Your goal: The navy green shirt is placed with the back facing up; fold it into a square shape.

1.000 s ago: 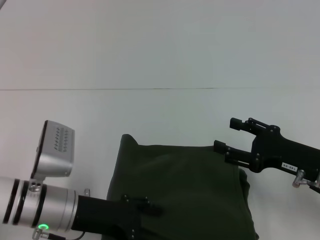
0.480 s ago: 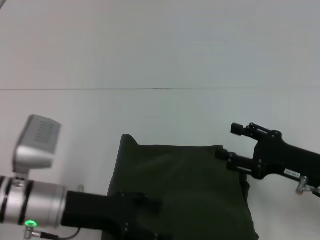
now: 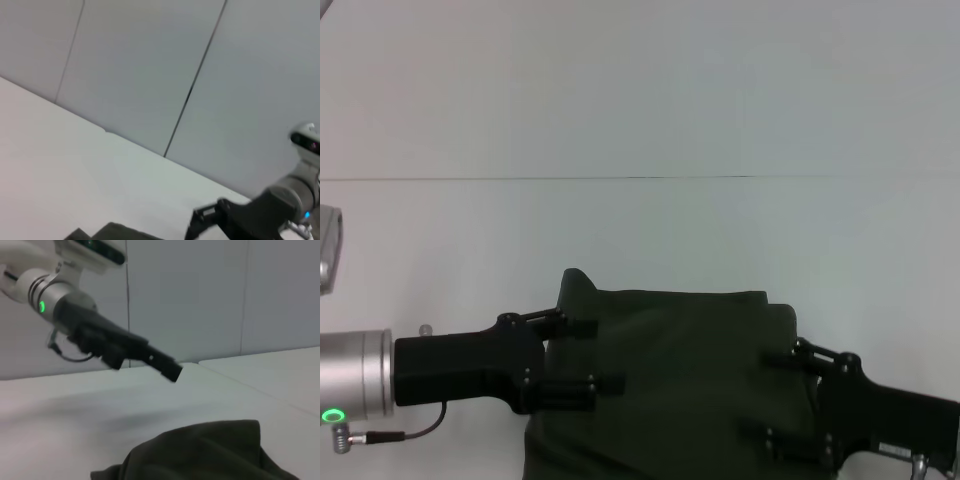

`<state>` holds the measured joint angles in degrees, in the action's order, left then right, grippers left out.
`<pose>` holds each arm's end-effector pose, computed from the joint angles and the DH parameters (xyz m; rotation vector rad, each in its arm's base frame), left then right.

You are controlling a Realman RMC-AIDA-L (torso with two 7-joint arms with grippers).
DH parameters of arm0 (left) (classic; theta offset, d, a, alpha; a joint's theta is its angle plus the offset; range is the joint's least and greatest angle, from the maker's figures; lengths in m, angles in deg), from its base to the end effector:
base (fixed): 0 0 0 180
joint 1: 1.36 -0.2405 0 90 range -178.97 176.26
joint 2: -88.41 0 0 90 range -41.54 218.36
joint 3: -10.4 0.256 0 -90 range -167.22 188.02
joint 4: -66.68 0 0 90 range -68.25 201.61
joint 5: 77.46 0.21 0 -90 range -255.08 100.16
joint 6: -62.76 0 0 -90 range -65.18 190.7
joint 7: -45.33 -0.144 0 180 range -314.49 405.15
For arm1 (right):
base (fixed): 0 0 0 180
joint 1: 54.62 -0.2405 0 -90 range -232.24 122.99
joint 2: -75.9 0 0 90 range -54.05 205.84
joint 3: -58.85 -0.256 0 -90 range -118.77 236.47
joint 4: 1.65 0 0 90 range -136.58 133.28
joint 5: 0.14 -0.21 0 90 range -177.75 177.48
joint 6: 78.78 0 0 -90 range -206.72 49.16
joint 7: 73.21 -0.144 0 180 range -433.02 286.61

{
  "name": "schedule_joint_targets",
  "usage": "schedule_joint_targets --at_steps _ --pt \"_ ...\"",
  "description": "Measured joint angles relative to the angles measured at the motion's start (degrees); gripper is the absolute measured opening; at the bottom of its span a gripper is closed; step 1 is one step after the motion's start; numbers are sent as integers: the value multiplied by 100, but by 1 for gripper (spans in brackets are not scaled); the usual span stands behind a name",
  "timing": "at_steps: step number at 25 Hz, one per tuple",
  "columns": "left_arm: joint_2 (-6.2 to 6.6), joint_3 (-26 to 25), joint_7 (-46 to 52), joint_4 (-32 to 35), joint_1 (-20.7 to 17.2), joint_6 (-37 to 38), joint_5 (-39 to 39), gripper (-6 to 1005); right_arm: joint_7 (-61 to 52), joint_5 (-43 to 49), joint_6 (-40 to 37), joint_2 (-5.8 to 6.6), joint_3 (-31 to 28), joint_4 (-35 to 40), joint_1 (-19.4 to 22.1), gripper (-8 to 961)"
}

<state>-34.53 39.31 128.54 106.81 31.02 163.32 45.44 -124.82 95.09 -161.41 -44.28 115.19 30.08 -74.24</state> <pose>-0.2425 0.3111 -0.0065 -2.8161 -0.7158 -0.8622 0.2879 0.2827 -0.0394 -2.6427 0.2673 0.7178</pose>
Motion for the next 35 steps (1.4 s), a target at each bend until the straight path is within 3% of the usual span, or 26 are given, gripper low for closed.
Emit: schedule_joint_targets --at_steps 6,23,31,35 --pt "-15 -16 -3 -24 -43 -162 -127 932 644 60 238 -12 31 -250 113 837" --pt "-38 -35 33 -22 -108 -348 -171 932 865 64 1016 -14 269 -595 93 838" --pt "-37 -35 37 -22 -109 -358 -171 932 1022 -52 -23 11 -224 -537 189 837" --pt "-36 -35 58 -29 -108 -401 -172 933 1071 -2 -57 12 -252 -550 97 838"
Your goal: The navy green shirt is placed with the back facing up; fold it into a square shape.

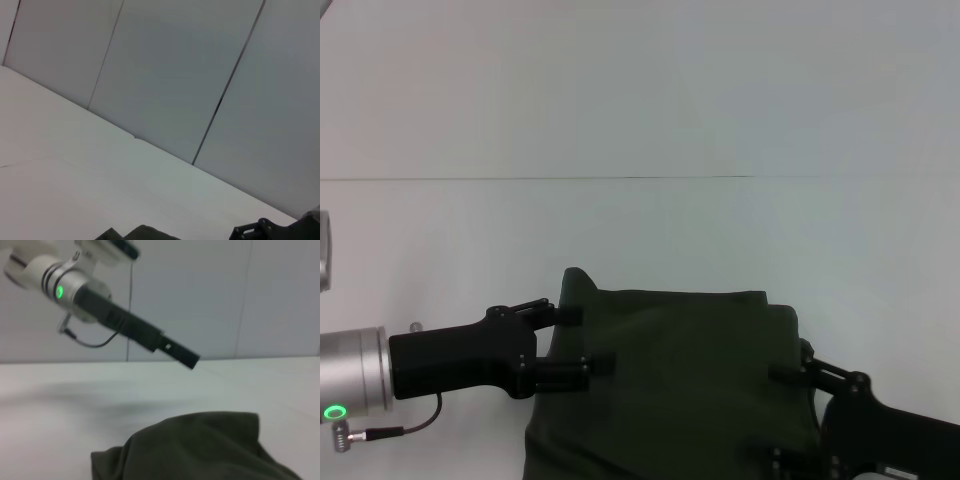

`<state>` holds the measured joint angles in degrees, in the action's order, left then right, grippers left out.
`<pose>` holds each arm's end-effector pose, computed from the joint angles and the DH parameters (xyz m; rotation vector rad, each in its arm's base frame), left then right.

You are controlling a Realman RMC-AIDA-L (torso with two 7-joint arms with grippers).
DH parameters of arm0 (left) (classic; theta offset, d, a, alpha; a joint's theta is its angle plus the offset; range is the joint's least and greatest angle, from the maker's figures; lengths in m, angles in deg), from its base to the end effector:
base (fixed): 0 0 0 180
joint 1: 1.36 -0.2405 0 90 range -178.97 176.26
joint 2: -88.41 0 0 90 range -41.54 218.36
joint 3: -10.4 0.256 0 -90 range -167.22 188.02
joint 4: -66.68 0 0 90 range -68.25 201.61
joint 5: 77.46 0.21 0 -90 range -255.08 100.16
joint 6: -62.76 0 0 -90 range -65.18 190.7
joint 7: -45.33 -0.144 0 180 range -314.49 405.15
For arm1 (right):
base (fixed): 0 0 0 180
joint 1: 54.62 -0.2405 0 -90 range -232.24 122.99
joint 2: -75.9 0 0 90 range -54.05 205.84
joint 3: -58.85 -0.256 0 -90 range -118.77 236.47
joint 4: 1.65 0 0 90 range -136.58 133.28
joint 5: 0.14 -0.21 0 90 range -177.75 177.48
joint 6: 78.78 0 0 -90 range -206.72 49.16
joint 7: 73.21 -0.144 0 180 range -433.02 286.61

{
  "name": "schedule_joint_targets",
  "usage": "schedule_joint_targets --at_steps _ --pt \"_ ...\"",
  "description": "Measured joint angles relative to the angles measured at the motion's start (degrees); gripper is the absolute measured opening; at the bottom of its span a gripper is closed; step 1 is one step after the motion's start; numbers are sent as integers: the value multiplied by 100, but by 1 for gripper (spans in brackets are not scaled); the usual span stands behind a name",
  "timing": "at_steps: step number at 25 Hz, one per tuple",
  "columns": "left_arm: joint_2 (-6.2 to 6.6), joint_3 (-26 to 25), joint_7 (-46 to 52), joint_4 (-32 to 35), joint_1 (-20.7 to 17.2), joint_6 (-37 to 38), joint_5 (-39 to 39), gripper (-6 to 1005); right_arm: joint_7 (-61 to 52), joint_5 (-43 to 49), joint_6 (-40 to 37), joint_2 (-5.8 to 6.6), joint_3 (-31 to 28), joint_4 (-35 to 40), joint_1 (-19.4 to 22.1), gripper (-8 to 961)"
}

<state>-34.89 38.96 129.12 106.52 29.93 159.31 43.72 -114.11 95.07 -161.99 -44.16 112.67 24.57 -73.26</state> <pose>-0.2506 0.3157 -0.0073 -2.7229 -0.7725 -0.8586 0.3022 0.2662 -0.0468 -2.6058 0.1764 0.6978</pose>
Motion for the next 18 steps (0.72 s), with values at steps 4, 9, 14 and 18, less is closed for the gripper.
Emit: schedule_joint_targets --at_steps 4,9,14,18 --pt "0 1 98 -3 -6 -92 -4 933 2 85 393 -25 335 -104 -179 838" --pt "4 0 207 -11 -7 -237 -7 932 4 83 658 -27 565 -265 -301 838" --pt "31 1 329 -78 37 -377 -8 933 7 -60 423 -13 358 -217 -221 838" --pt "108 15 1162 -77 161 -603 47 926 80 -332 -303 16 -283 -204 -77 837"
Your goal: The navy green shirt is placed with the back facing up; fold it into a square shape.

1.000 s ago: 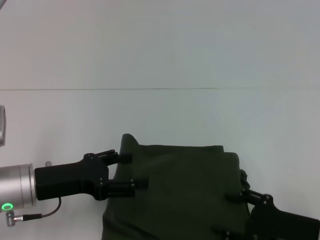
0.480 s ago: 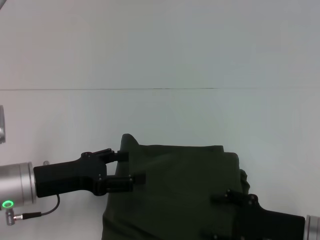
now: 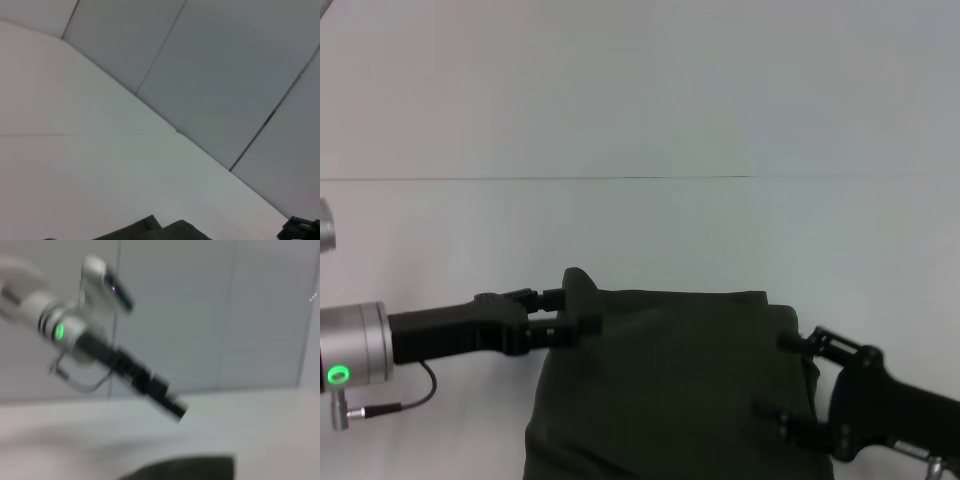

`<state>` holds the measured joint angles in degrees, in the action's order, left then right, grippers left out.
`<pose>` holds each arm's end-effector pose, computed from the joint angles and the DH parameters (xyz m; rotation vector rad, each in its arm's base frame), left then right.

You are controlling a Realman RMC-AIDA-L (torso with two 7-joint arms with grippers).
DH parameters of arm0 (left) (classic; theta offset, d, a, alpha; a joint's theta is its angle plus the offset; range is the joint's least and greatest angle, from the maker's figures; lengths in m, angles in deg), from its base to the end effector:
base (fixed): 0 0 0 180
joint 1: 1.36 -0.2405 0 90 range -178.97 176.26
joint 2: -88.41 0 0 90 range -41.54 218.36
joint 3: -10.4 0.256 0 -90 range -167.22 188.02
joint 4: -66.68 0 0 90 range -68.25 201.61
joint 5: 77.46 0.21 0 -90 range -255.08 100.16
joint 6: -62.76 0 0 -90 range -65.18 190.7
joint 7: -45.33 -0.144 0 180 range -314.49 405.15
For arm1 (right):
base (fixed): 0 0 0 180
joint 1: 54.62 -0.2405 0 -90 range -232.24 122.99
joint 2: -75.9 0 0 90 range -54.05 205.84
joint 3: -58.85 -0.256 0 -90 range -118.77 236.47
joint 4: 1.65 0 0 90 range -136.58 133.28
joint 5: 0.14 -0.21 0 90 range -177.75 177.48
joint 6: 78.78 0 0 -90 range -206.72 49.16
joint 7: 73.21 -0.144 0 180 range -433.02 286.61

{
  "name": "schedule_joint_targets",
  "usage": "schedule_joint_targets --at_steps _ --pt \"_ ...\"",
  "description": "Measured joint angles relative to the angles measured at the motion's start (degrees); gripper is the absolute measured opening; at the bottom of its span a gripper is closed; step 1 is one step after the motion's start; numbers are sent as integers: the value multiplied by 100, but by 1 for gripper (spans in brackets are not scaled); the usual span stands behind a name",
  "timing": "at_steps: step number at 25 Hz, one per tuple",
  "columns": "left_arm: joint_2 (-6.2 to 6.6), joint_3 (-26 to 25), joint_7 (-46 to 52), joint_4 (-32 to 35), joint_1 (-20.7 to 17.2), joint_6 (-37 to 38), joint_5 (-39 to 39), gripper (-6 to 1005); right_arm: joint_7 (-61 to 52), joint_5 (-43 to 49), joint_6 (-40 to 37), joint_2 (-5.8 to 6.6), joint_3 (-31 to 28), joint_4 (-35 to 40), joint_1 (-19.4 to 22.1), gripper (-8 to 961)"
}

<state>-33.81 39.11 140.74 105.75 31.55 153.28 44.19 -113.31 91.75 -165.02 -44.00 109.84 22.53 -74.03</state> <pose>-0.2555 0.3351 -0.0035 -2.6104 -1.0477 -0.8123 0.2953 0.2704 -0.0379 -2.5246 0.1889 0.8108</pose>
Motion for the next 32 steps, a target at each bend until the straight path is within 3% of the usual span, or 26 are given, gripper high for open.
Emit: schedule_joint_targets --at_steps 6,7,9,13,17,23,28,32 --pt "406 39 2602 24 584 -31 871 912 -35 -15 -690 26 -851 30 124 837" --pt "406 39 2602 24 584 -31 871 910 -45 -11 -717 26 -898 52 140 837" --pt "591 14 3942 55 906 -81 1501 905 -60 -9 -740 23 -936 97 169 837" --pt "700 98 4412 40 1173 -170 1947 896 -65 -5 -746 11 -946 124 189 837" --pt "709 354 4649 2 1385 -449 2349 887 -71 4 -747 10 -950 125 197 837" --pt "614 968 4551 -69 1423 -828 2368 873 -73 5 -754 10 -955 122 243 837" --pt "499 1033 4343 -122 1421 -916 2333 861 -75 5 -761 10 -954 123 260 838" --pt "481 1032 4293 -280 1441 -1061 2332 852 -76 147 -778 12 -898 127 263 838"
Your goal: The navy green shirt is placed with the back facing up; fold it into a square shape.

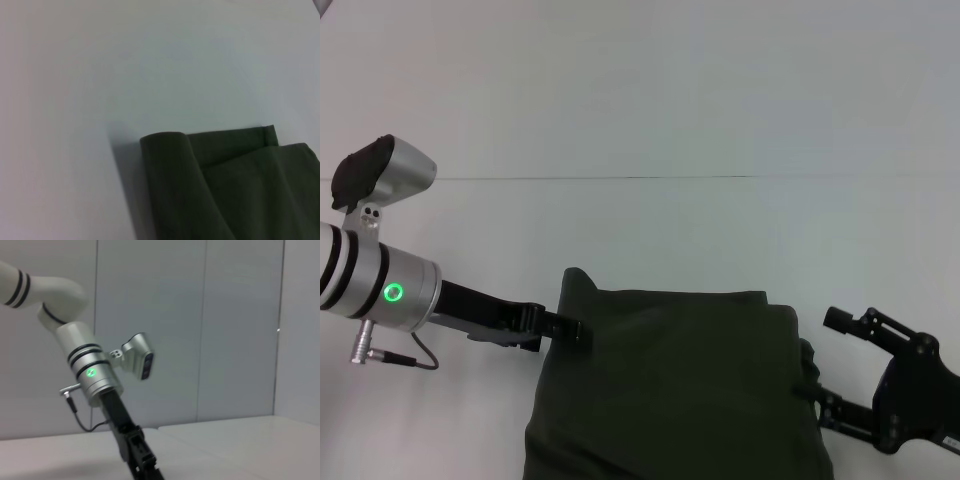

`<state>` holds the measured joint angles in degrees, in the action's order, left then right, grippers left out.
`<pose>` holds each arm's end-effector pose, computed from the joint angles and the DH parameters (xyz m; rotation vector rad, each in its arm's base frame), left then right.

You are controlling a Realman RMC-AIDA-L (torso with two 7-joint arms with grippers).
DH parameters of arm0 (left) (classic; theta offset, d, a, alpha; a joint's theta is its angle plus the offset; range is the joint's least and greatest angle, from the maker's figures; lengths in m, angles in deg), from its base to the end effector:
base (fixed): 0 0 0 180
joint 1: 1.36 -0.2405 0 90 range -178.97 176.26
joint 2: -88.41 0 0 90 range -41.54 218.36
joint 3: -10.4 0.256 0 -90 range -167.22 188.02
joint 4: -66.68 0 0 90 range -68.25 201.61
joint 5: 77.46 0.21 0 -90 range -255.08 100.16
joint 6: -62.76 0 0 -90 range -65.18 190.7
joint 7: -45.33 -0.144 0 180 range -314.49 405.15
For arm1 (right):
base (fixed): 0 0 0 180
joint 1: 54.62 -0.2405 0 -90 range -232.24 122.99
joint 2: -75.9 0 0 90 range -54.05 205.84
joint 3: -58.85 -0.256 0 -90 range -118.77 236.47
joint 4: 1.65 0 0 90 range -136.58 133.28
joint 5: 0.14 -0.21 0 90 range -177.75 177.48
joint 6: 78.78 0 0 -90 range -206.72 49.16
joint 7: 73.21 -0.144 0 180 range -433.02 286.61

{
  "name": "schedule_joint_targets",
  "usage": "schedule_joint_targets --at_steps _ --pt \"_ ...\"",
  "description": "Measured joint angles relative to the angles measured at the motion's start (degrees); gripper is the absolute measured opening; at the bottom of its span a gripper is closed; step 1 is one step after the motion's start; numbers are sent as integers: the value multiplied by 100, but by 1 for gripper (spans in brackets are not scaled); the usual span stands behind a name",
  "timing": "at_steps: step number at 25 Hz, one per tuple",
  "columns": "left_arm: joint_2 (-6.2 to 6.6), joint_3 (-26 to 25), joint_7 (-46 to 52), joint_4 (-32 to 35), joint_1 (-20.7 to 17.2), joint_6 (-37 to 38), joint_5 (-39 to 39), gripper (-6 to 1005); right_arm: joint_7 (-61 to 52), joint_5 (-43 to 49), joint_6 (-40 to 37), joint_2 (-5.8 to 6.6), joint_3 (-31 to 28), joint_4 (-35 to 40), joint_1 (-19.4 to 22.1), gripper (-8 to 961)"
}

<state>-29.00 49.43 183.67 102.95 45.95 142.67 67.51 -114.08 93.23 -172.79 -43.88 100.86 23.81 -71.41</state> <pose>-0.2371 0.3926 -0.0103 -2.4176 -1.6682 -0.1001 0.3019 0.2571 -0.0109 -2.4081 0.2081 0.9288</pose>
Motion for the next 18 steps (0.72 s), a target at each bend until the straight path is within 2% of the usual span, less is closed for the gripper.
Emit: schedule_joint_targets --at_steps 6,10,18 --pt "-28 140 -36 -28 12 -33 1 838 -77 431 8 11 -26 31 8 838" --pt "-40 229 -36 -27 20 -99 19 829 -465 801 56 15 -57 317 70 837" --pt "-48 329 -35 -112 83 -111 15 811 -610 852 75 16 -56 457 158 837"
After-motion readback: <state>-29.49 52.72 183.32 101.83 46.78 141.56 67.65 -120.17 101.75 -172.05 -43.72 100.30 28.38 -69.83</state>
